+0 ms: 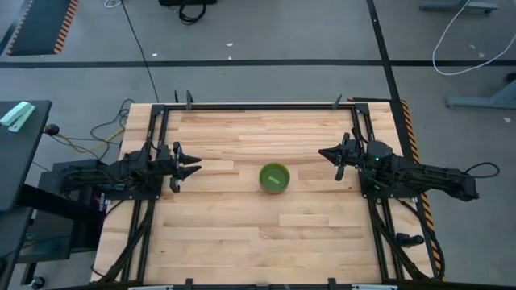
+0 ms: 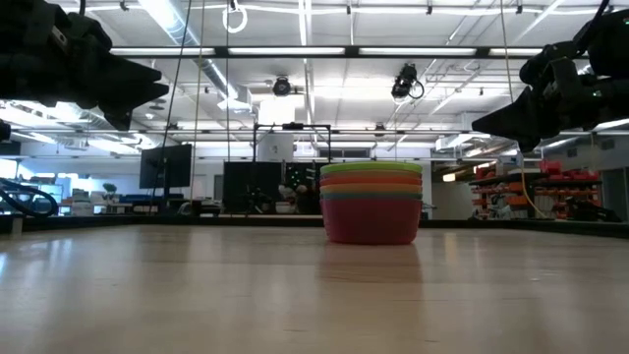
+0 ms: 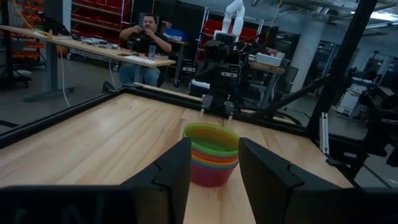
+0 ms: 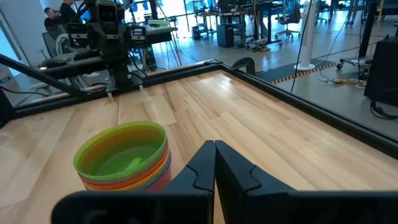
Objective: Nest bowls inside each other
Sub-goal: Return to Home Position
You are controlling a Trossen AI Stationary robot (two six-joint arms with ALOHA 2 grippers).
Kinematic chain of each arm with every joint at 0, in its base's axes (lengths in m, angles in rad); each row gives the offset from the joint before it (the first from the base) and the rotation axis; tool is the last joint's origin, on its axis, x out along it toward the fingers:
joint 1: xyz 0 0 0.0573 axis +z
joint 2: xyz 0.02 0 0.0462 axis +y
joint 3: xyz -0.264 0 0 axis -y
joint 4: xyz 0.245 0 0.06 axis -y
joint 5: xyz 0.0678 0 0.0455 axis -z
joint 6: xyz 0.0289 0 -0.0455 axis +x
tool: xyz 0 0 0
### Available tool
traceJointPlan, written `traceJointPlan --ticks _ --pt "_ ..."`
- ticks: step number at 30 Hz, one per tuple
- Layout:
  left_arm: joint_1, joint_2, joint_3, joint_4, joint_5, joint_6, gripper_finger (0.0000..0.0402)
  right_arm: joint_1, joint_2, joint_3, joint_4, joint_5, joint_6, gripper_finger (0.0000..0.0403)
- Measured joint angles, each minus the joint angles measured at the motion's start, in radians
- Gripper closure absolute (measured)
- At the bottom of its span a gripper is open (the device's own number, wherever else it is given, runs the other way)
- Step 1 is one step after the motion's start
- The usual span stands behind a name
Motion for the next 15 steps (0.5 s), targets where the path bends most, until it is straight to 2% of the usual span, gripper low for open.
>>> traceJointPlan --ticks 8,15 --pt "0.0 0.0 0.0 0.006 0.004 0.0 0.0249 0.0 0.0 0.0 0.0 0.0 0.0 0.0387" --pt "0.0 0.0 0.0 0.008 0.004 0.0 0.0256 0.0 0.0 0.0 0.0 0.0 0.0 0.0387"
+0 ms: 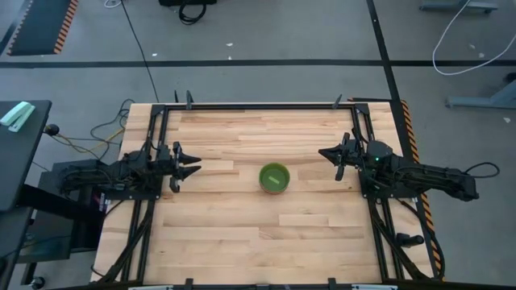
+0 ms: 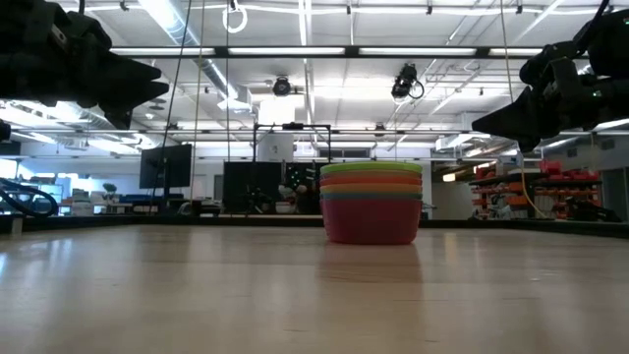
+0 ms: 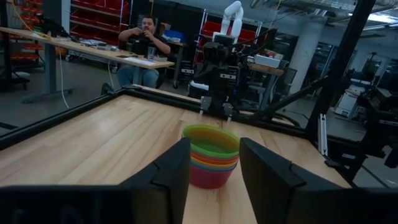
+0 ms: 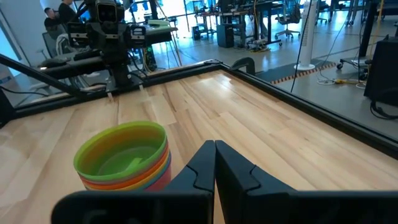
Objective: Nest bowls inside each other
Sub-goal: Return to Home Position
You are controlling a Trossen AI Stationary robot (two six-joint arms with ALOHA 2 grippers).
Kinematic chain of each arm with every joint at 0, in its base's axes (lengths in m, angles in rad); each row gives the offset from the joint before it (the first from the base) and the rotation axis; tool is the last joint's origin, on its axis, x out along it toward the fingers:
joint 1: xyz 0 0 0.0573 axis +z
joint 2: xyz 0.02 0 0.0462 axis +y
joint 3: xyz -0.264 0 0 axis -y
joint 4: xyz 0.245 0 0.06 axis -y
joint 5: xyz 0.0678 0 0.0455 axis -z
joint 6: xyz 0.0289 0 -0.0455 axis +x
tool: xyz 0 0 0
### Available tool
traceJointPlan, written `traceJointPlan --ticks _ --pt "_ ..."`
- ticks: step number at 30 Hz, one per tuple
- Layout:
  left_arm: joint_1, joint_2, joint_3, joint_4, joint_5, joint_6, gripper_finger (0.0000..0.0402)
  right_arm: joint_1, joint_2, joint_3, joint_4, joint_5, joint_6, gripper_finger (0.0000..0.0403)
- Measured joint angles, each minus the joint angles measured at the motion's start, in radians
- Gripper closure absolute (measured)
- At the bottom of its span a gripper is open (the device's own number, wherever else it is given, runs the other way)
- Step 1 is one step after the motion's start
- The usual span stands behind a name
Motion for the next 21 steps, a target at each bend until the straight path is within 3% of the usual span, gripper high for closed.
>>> traceJointPlan --ticks 21 --pt "0.0 0.0 0.0 0.001 0.002 0.0 0.0252 0.0 0.0 0.0 0.0 0.0 0.0 0.0387"
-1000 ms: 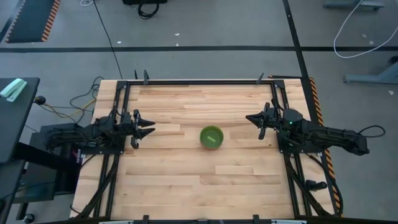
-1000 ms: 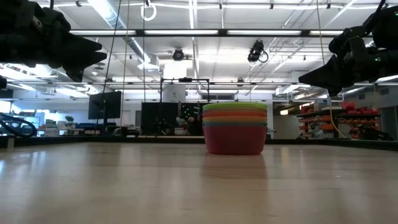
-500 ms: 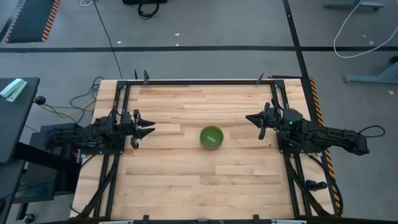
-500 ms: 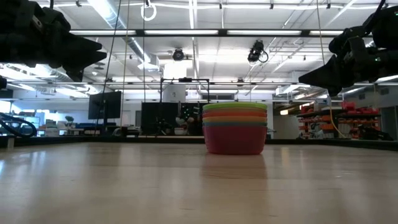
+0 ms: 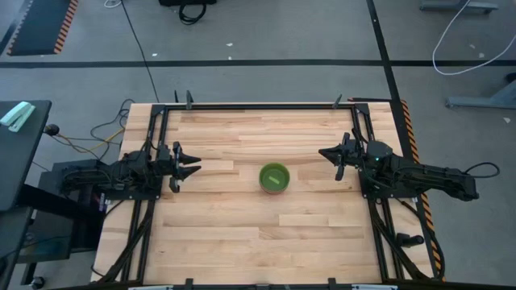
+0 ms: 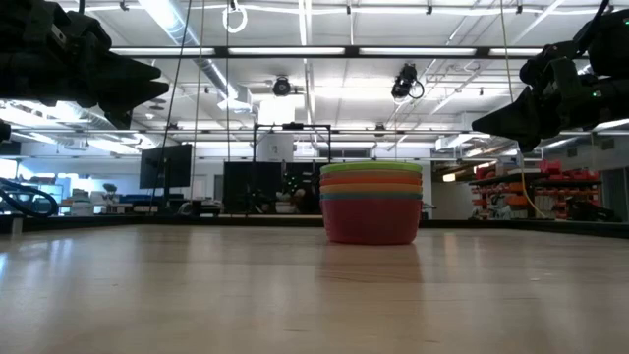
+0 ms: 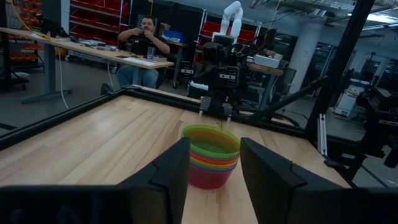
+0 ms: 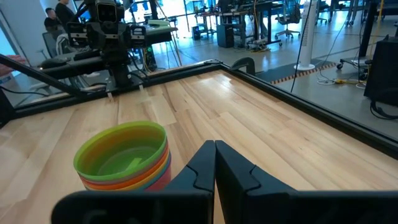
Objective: Nest bowls inside each other
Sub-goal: Return to Home Position
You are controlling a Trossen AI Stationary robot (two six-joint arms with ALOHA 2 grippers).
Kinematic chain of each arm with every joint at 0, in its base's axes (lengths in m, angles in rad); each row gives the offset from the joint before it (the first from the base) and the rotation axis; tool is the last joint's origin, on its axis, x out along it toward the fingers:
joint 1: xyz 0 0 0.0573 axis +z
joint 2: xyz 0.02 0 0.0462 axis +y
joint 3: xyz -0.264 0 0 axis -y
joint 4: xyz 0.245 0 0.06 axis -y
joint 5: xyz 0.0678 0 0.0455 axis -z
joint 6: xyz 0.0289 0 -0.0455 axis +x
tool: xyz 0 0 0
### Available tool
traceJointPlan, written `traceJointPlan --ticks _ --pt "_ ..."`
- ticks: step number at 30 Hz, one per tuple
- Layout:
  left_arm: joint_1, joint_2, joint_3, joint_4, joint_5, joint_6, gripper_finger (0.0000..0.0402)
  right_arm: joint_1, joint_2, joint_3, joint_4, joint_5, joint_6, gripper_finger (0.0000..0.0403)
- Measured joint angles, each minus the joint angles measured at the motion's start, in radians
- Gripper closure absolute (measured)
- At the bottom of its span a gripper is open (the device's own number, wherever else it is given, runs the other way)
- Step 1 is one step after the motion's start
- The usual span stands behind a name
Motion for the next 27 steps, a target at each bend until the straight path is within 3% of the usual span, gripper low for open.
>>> traceJointPlan --ticks 27 --pt "0.0 0.0 0.0 0.0 0.0 0.0 0.0256 0.0 0.0 0.0 0.0 0.0 0.0 0.0387"
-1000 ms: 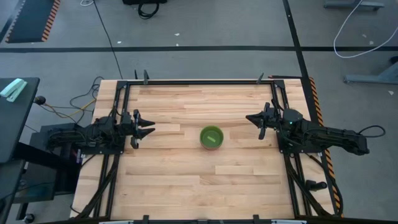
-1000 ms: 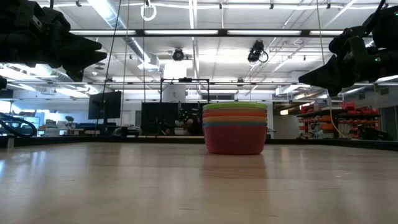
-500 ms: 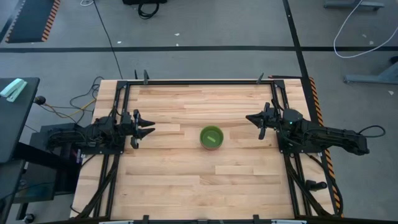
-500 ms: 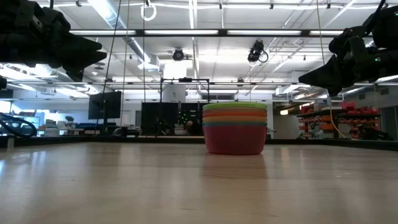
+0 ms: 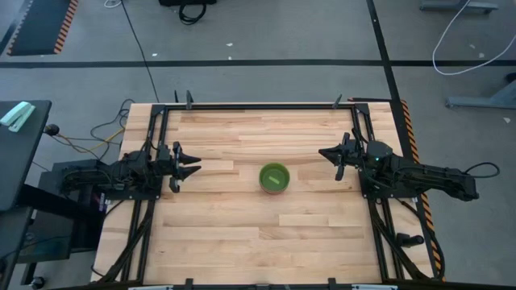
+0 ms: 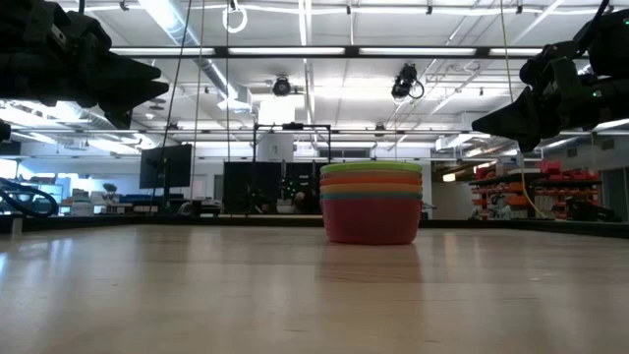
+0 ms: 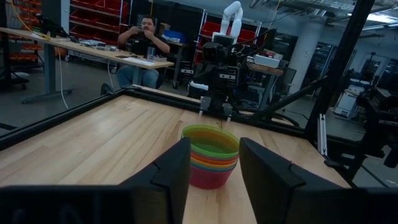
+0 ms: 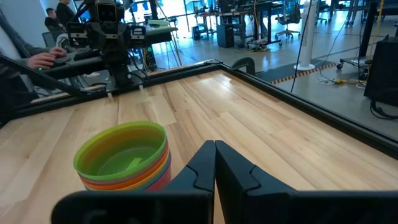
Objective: Nest bowls inside each other
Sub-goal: Return to Home Position
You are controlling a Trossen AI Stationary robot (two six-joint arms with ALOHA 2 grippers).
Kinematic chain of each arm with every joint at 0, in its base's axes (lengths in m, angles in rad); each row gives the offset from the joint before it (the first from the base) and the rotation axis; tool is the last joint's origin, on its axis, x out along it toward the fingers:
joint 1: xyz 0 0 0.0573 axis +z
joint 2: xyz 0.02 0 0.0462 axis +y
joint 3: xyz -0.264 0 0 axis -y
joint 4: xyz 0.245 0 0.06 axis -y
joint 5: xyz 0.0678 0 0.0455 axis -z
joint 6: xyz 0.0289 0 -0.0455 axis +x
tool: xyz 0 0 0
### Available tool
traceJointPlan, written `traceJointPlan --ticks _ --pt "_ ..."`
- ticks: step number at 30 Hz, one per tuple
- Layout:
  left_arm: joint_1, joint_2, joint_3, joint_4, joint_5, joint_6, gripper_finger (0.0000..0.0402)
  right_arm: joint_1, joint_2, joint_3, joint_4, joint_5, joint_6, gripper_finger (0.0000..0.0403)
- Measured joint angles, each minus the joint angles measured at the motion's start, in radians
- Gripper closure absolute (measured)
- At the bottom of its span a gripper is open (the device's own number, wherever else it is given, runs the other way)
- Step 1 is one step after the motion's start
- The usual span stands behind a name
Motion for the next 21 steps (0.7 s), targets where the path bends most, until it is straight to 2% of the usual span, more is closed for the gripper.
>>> traceJointPlan --ticks 21 --pt "0.0 0.0 0.0 0.0 0.0 0.001 0.0253 0.0 0.0 0.0 0.0 0.0 0.0 0.0387"
